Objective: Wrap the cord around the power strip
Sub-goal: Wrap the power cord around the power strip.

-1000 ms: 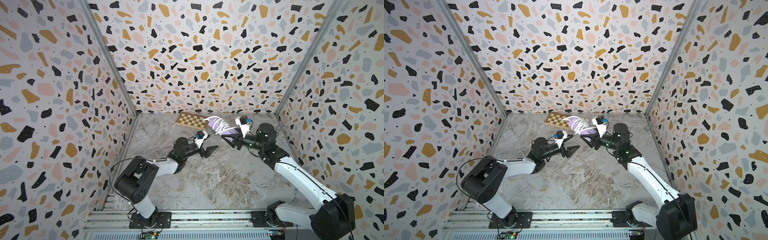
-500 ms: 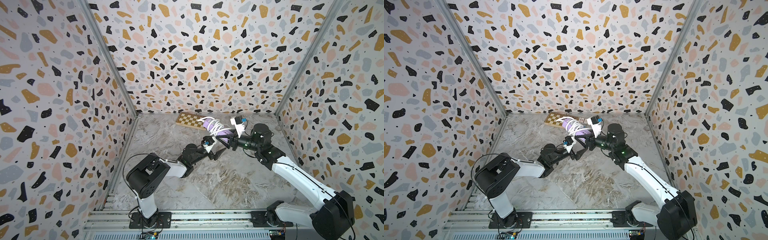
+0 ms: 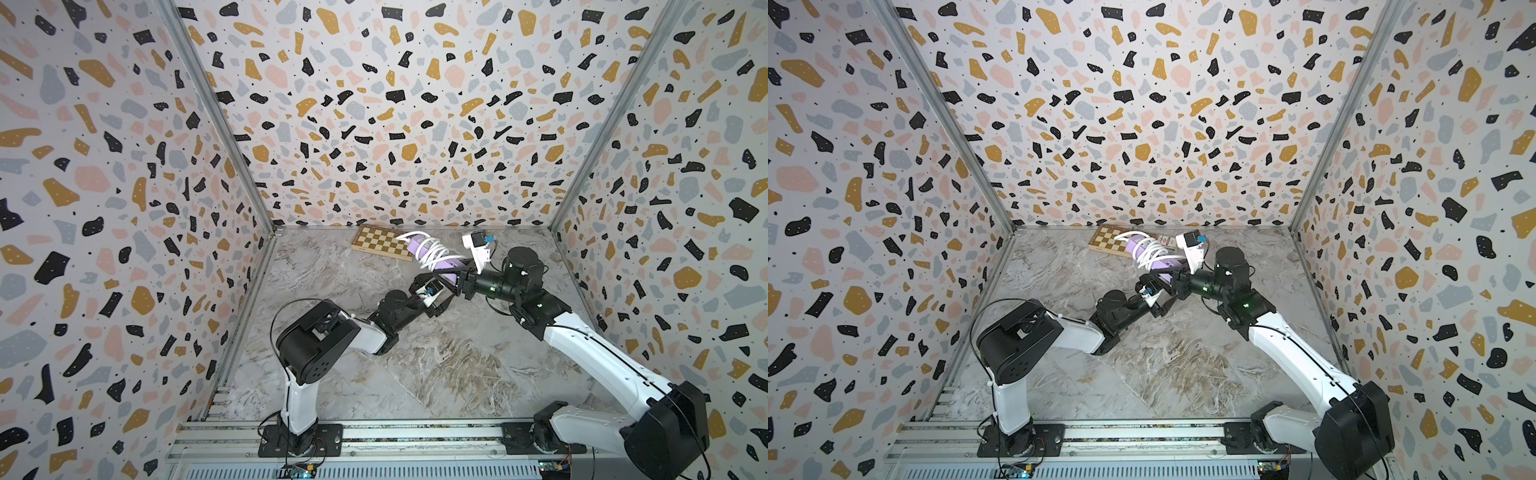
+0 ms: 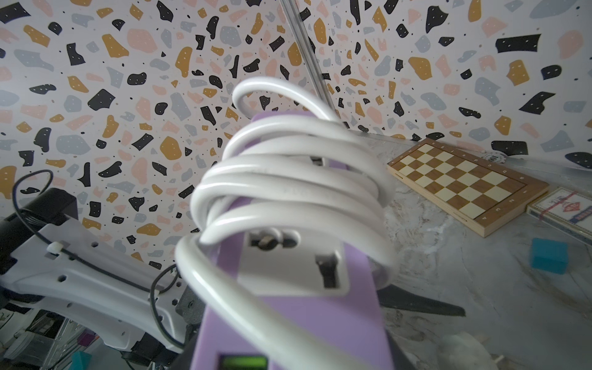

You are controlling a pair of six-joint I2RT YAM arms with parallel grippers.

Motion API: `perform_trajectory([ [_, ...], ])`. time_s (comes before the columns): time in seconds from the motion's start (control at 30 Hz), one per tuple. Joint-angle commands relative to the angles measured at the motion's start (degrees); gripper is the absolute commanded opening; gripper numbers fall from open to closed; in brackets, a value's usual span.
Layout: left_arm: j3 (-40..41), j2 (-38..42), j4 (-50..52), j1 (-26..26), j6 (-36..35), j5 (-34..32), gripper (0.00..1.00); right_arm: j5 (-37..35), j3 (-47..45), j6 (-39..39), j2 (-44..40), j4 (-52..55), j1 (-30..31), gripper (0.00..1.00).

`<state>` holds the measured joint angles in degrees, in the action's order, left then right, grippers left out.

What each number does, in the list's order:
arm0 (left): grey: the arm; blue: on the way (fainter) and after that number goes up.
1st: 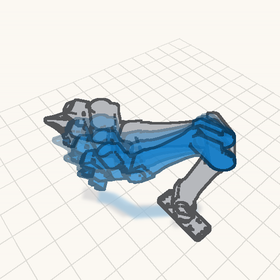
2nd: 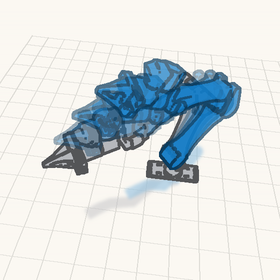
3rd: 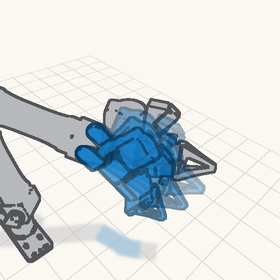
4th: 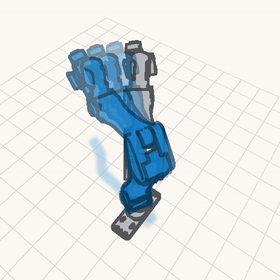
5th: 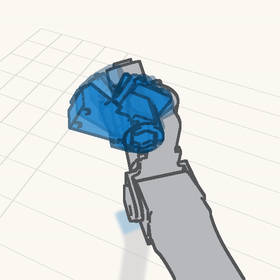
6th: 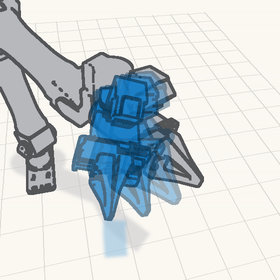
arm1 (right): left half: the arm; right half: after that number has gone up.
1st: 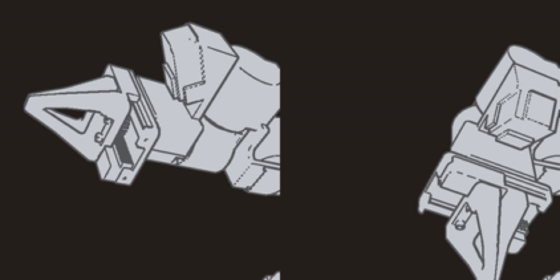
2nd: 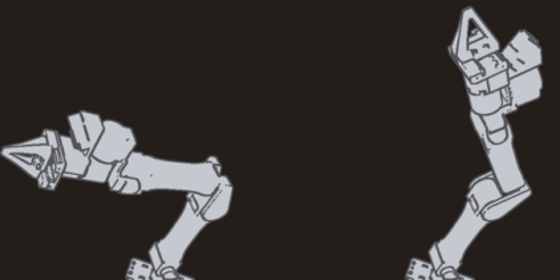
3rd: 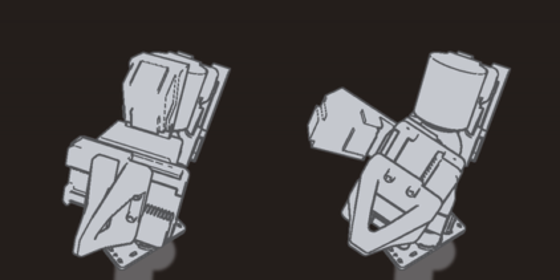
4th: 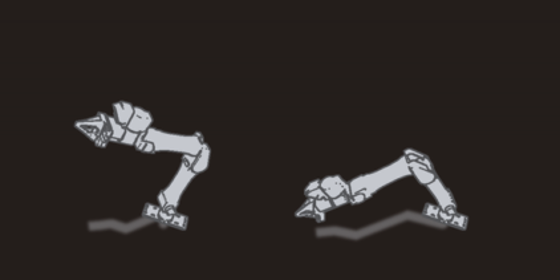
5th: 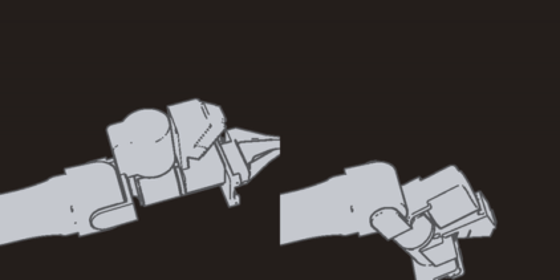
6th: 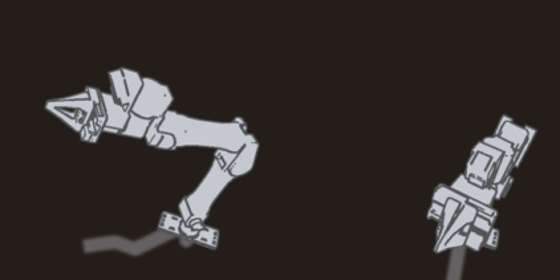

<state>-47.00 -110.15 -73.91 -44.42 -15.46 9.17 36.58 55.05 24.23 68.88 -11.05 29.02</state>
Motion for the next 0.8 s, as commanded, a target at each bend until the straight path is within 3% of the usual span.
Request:
perform_trajectory([
  [0.0, -2.5, -0.61, -5.54, -0.3, -1.13, -1.99, 0.75, 1.22, 2.07, 0.21, -2.48, -4.25, 0.42, 0.0],
  [0.1, -4.07, -1.86, -5.74, -0.26, -1.27, -1.96, 0.66, 1.46, 2.32, 0.21, -2.11, -3.99, 0.7, 0.0],
  [0.23, -5.36, -3.23, -6.48, -0.31, -1.28, -0.52, 0.45, 1.22, 2.69, -0.22, -2.09, -3.04, 0.69, 0.0],
  [0.43, -5.09, -3.63, -6.65, -0.3, -1.57, -0.17, 0.22, 0.45, 3.02, -0.8, -2.32, -2.45, 0.69, 0.0],
  [0.63, 0.18, 0.04, -6.96, -0.26, -3.23, -2.06, 0.07, -0.15, 1.94, -2.09, -3.52, -2.25, -1.98, 0.0],
  [0.77, 6.44, 6.03, -3.7, 0.27, -3.93, -4.07, 0.03, -1.19, 1.07, -6.55, -5.1, -0.09, -4.96, 0.0],
])
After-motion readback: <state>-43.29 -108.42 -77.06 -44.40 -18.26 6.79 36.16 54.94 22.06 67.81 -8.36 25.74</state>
